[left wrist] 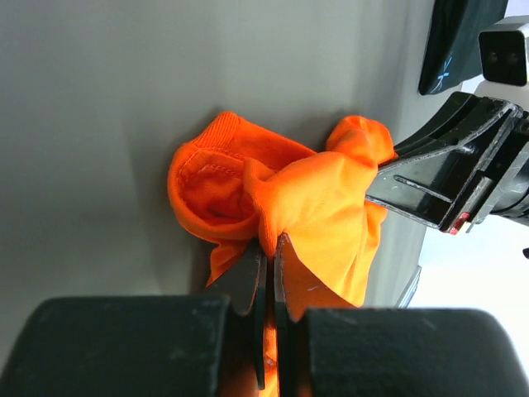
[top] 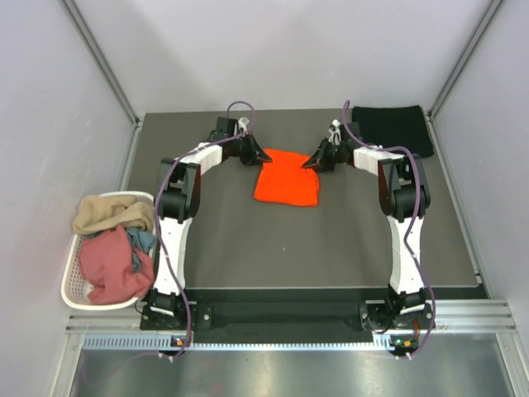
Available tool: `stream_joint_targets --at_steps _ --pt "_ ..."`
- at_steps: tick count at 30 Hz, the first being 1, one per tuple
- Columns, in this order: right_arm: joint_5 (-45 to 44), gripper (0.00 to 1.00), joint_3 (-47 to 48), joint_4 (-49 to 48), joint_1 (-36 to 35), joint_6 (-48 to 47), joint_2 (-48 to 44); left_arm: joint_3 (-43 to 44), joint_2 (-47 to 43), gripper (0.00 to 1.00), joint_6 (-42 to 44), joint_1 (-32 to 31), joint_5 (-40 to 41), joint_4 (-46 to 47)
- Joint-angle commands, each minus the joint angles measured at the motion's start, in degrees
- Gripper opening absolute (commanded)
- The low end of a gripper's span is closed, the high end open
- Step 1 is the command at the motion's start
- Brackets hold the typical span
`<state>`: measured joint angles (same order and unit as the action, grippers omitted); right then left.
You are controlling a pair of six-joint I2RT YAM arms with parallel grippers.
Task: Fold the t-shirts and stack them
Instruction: Neatly place the folded tshirt to the corner
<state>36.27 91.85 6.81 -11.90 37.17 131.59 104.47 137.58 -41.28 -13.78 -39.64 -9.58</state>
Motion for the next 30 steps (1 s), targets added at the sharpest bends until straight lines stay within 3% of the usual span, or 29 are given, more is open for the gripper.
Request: stream_joint_targets --at_steps 1,2,3,5,6,10,20,30 --pt "-1.38 0.0 2.36 0.57 -1.2 -2.27 0.86 -0.14 0.41 0.04 0.14 -0.02 0.08 1.24" --pt "-1.73 0.0 3.5 3.27 -1.19 -4.8 0.69 -0.14 0.15 0.09 0.32 -0.02 0.87 -0.59" --pt "-3.04 0.0 5.42 4.86 -1.19 -6.48 -0.01 -0.31 -0.38 0.23 1.19 0.07 1.92 -1.74" --pt "-6.19 0.0 8.06 10.21 -1.11 -11.47 -1.24 -1.89 -3.18 0.34 3.21 0.42 5.6 -4.72" --pt "-7.08 0.0 8.86 11.81 -1.11 -13.16 -2.81 -2.77 -4.32 0.45 3.66 0.77 6.75 -5.26" --pt "-10.87 0.0 10.54 18.76 -0.58 -19.67 -7.04 -7.51 -11.7 0.68 4.97 2.0 9.31 -8.68" --pt "-22.21 0.0 21.25 35.1 2.49 -32.94 -12.58 -24.55 -29.29 0.73 3.31 1.65 13.36 -12.56" --pt "-27.65 0.0 32.95 40.65 7.94 -36.82 -11.27 -27.65 -35.54 0.72 4.63 -2.39 13.1 -19.32"
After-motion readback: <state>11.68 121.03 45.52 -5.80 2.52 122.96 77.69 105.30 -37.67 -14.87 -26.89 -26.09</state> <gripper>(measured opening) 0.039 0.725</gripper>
